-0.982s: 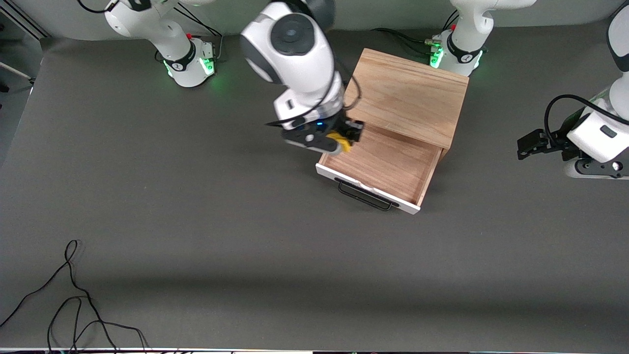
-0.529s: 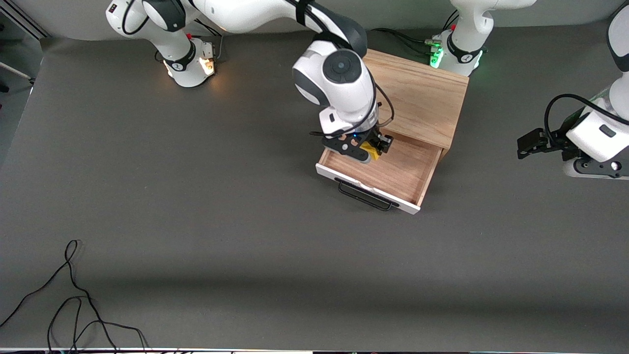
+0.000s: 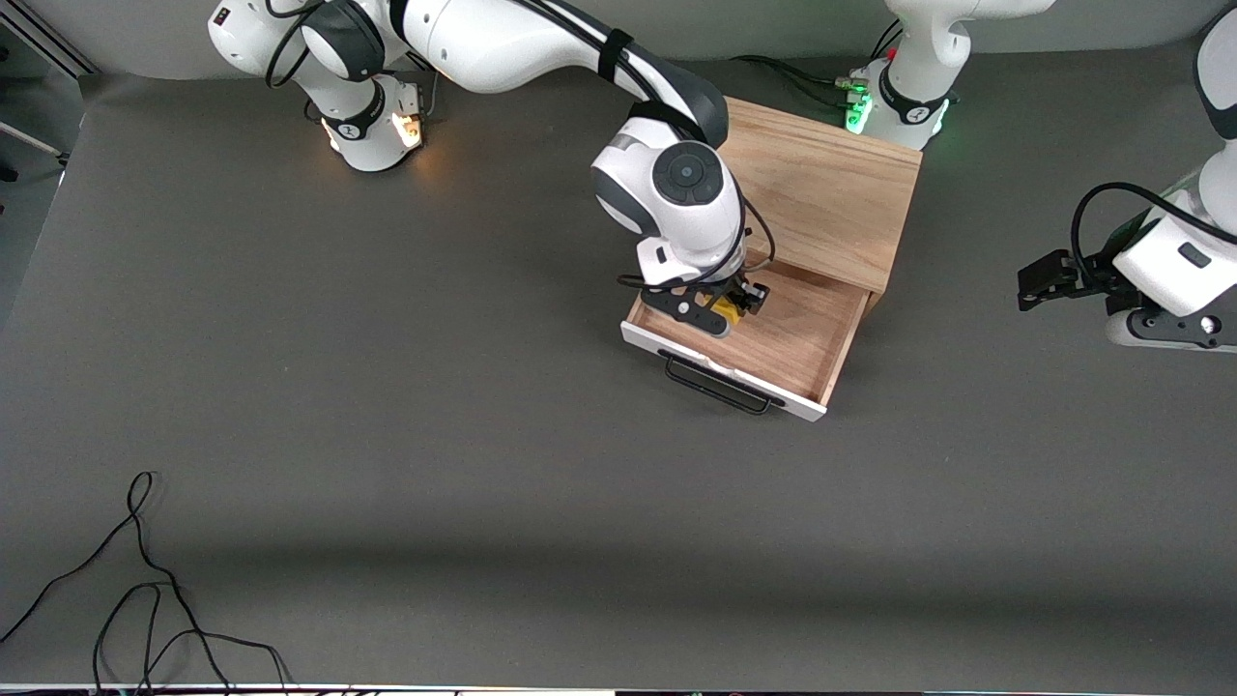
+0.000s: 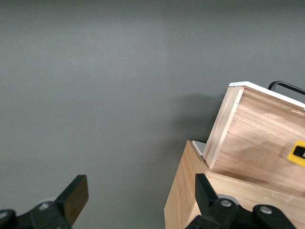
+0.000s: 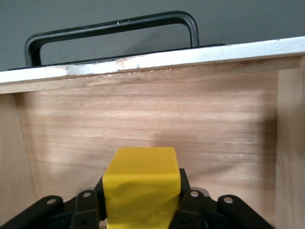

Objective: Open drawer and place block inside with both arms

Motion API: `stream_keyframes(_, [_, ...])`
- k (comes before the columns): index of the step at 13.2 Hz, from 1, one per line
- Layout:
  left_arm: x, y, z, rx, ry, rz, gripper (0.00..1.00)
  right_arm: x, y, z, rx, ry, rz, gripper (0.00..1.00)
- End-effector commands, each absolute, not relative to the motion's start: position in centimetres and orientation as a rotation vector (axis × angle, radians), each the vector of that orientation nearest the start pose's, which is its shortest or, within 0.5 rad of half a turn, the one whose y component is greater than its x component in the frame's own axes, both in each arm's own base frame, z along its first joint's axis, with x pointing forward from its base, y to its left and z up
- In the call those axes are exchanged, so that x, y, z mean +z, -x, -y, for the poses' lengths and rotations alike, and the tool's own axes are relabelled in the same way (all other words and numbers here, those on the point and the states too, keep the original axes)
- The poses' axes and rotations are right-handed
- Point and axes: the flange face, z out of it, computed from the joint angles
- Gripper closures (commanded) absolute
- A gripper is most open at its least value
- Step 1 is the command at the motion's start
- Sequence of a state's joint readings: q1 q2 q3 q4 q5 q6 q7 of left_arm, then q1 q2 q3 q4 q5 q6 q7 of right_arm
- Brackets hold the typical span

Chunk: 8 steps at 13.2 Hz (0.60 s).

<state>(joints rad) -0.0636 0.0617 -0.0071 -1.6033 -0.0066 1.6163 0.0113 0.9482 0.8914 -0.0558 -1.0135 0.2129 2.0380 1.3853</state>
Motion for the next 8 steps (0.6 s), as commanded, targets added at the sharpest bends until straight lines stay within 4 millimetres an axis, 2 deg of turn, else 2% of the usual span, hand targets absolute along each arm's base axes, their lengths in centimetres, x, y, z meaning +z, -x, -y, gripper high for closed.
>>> stream_keyframes(1, [58.01,-56.41,4.25,0.091,3.127,-0.166,0.00,31.43,-47.15,-64.05,0.089,2.852,-0.786,0.54])
stream_keyframes(4, [58.20,-56.46,3.91,0.079,3.128,-0.157,0.00,30.85,-47.03,-64.08,0.092,2.861,-0.788,0.41])
stream_keyframes(5, [58.19,-56.44,3.99,0.081,3.128,-0.159,0.00,30.96,-46.82,-64.21,0.093,2.862,-0.784,0.16])
stream_keyframes(6, [58.28,-56.46,4.08,0.077,3.128,-0.159,0.00,31.06,-46.34,-64.55,0.090,2.867,-0.771,0.00])
stream_keyframes(8, [58.16,-56.53,4.07,0.081,3.126,-0.159,0.00,31.42,-46.47,-64.46,0.078,2.867,-0.768,0.00])
